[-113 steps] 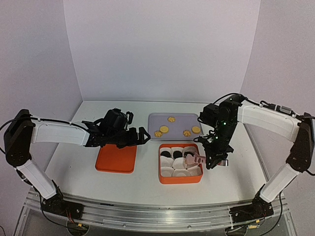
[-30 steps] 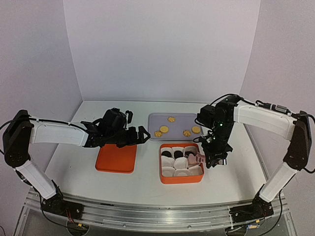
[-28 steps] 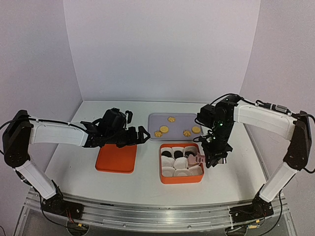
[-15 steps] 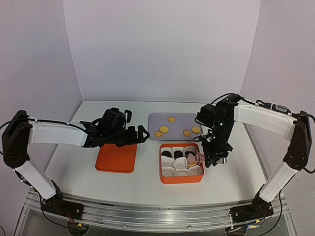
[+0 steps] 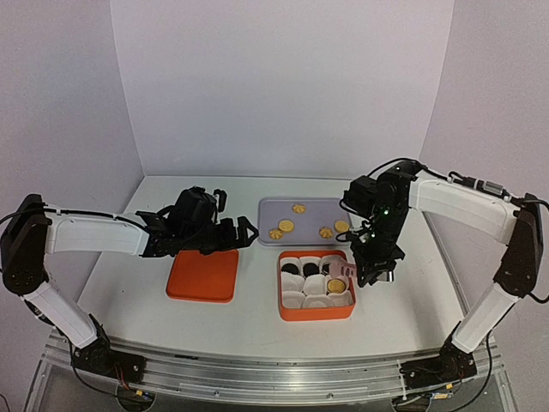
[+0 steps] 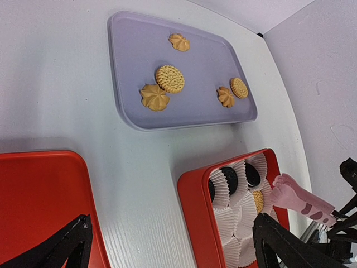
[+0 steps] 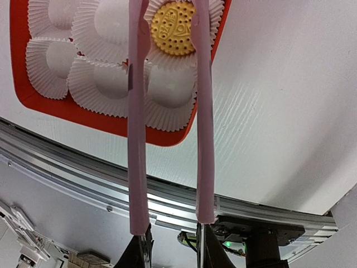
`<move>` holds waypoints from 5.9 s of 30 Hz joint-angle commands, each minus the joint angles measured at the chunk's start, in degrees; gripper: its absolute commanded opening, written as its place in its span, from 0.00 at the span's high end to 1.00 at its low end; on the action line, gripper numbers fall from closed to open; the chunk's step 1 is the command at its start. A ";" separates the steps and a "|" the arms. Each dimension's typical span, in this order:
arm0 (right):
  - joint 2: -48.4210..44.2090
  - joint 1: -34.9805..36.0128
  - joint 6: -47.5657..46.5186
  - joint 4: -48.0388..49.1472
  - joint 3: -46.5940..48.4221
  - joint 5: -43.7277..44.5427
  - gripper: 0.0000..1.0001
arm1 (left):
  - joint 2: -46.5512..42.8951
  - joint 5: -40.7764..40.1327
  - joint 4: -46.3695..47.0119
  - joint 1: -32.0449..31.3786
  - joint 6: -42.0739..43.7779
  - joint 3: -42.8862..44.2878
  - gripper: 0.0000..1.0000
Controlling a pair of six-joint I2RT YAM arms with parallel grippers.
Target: Pack the cookies
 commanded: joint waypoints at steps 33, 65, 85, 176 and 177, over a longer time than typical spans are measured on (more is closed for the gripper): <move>38.19 0.06 -5.09 -18.63 49.06 8.94 0.74 | -8.86 -5.44 -4.15 -0.05 -0.42 -2.68 0.00; 47.77 -1.63 -2.59 -15.12 58.28 10.52 0.64 | -13.85 -7.87 -4.89 -0.05 -1.67 -6.33 0.00; 51.76 -1.78 -5.91 -14.73 61.14 9.15 0.66 | -14.42 -8.06 -4.60 -0.05 -1.64 -6.88 0.00; 8.42 1.20 -13.35 -23.22 3.02 -11.40 0.87 | -6.87 -5.26 -2.02 0.03 -1.12 -2.67 0.00; 8.60 1.21 -13.36 -23.19 2.94 -11.36 0.86 | -6.95 -5.28 -2.06 0.03 -1.11 -2.67 0.00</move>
